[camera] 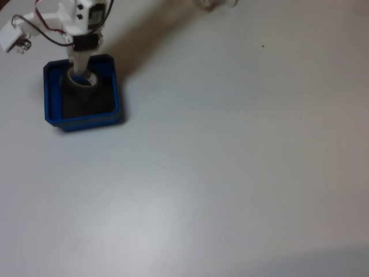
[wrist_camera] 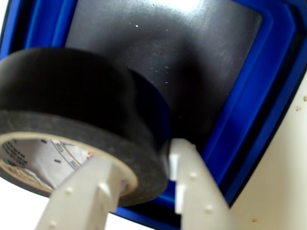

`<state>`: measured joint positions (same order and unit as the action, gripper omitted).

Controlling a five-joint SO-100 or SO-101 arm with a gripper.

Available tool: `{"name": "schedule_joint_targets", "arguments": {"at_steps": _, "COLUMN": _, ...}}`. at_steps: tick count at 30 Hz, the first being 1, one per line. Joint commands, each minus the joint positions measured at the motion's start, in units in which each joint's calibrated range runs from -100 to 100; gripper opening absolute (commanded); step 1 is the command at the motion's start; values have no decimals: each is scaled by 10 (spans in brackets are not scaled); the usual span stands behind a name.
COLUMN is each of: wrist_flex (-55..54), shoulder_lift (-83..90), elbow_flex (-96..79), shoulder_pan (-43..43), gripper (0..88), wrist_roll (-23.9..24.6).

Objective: Pick the black tape roll and drop it in the blue box

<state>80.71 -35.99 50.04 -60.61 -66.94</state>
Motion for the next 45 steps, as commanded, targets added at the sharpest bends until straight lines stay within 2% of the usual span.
{"name": "schedule_joint_targets", "arguments": {"at_steps": 1, "wrist_flex": -12, "shoulder_lift": -2, "elbow_flex": 38, "shoulder_pan": -4, "gripper": 12, "wrist_roll": -3}}
{"name": "schedule_joint_targets", "arguments": {"at_steps": 45, "wrist_flex": -47, "shoulder_lift": -93, "elbow_flex": 35, "shoulder_pan": -3, "gripper": 14, "wrist_roll": -3}}
